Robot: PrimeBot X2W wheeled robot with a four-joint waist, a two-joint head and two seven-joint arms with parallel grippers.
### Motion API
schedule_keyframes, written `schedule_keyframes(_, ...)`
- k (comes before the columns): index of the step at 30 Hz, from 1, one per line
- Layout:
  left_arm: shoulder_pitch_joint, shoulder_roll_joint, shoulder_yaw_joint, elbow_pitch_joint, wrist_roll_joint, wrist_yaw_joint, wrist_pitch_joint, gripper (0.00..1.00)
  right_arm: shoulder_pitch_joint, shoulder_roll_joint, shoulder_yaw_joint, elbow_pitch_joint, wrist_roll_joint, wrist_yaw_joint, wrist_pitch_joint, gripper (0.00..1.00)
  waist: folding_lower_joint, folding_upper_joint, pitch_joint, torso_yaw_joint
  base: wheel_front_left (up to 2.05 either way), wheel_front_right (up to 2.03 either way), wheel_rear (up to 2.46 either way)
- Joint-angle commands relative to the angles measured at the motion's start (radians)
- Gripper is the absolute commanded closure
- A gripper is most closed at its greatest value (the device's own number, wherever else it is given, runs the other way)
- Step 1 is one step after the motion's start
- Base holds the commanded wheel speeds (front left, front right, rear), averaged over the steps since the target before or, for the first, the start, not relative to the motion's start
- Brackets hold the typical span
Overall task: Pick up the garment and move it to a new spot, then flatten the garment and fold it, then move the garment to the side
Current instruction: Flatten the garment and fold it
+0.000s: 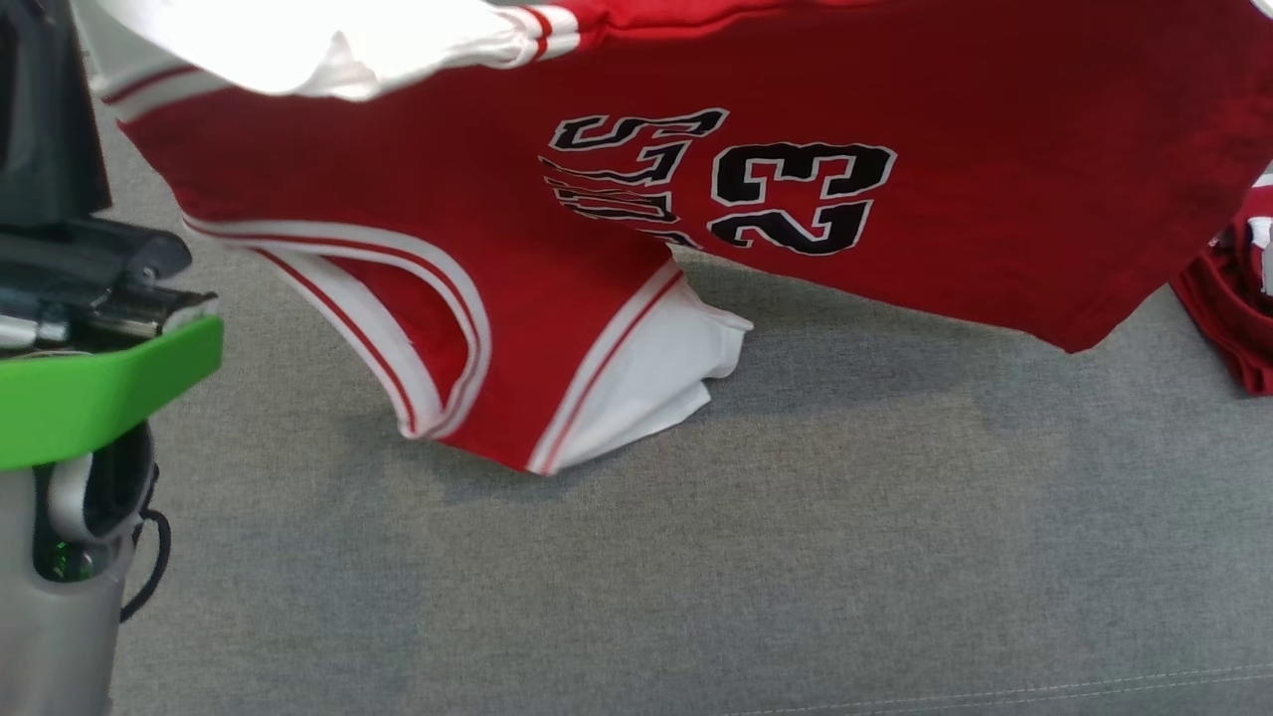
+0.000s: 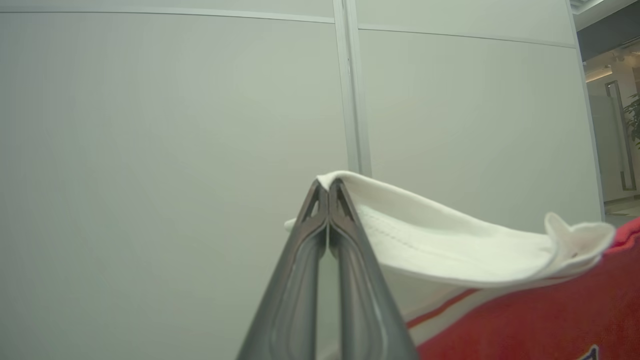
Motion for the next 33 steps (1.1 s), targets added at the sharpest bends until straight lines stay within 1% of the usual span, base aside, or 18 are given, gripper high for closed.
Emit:
schedule_keyframes(1, -0.045, 0.013, 0.01, -0.013, 0.003, 0.008, 0.011, 1.0, -0.014, -0.001, -0.01, -0.018, 0.004, 0.0, 0.019, 1.0, 0.0, 0.0, -0.014, -0.003, 0.0, 0.0, 0.0)
schedule_keyframes(6, -0.106, 0.011, 0.015, -0.017, -0.01, 0.015, 0.038, 1.0, -0.012, 0.016, -0.014, -0.011, 0.028, 0.0, 0.046, 1.0, 0.0, 0.0, -0.024, -0.01, 0.0, 0.0, 0.0)
schedule_keyframes(10, -0.135, 0.002, 0.004, 0.008, -0.018, 0.006, 0.046, 1.0, -0.008, 0.028, -0.004, 0.01, 0.041, 0.0, 0.052, 1.0, 0.0, 0.0, -0.015, -0.014, 0.0, 0.0, 0.0)
schedule_keyframes(13, -0.185, -0.003, -0.01, 0.055, -0.03, -0.013, 0.049, 1.0, -0.047, 0.029, 0.009, 0.045, 0.058, 0.0, 0.046, 1.0, 0.0, 0.0, 0.008, -0.018, 0.0, 0.0, 0.0)
schedule_keyframes(17, -0.306, -0.01, -0.041, 0.146, -0.033, -0.056, 0.055, 1.0, -0.136, 0.012, 0.032, 0.13, 0.082, 0.0, 0.034, 1.0, 0.0, 0.0, 0.053, -0.019, 0.0, 0.0, 0.0)
schedule_keyframes(22, -0.525, -0.026, -0.087, 0.34, -0.018, -0.11, 0.045, 1.0, -0.336, -0.004, 0.082, 0.274, 0.111, 0.0, -0.005, 1.0, 0.0, 0.0, 0.111, -0.02, 0.0, 0.0, 0.0)
schedule_keyframes(26, -0.705, -0.033, -0.115, 0.539, 0.009, -0.133, 0.009, 1.0, -0.521, 0.006, 0.122, 0.429, 0.115, 0.0, -0.061, 1.0, 0.0, 0.0, 0.139, -0.027, 0.0, 0.0, 0.0)
schedule_keyframes(30, -0.861, -0.034, -0.128, 0.748, 0.009, -0.143, -0.005, 1.0, -0.7, 0.061, 0.153, 0.631, 0.106, 0.0, -0.119, 1.0, 0.0, 0.0, 0.16, -0.047, 0.0, 0.0, 0.0)
schedule_keyframes(33, -0.943, -0.04, -0.138, 0.883, 0.014, -0.149, -0.023, 1.0, -0.82, 0.114, 0.138, 0.788, 0.114, 0.0, -0.176, 1.0, 0.0, 0.0, 0.165, -0.059, 0.0, 0.0, 0.0)
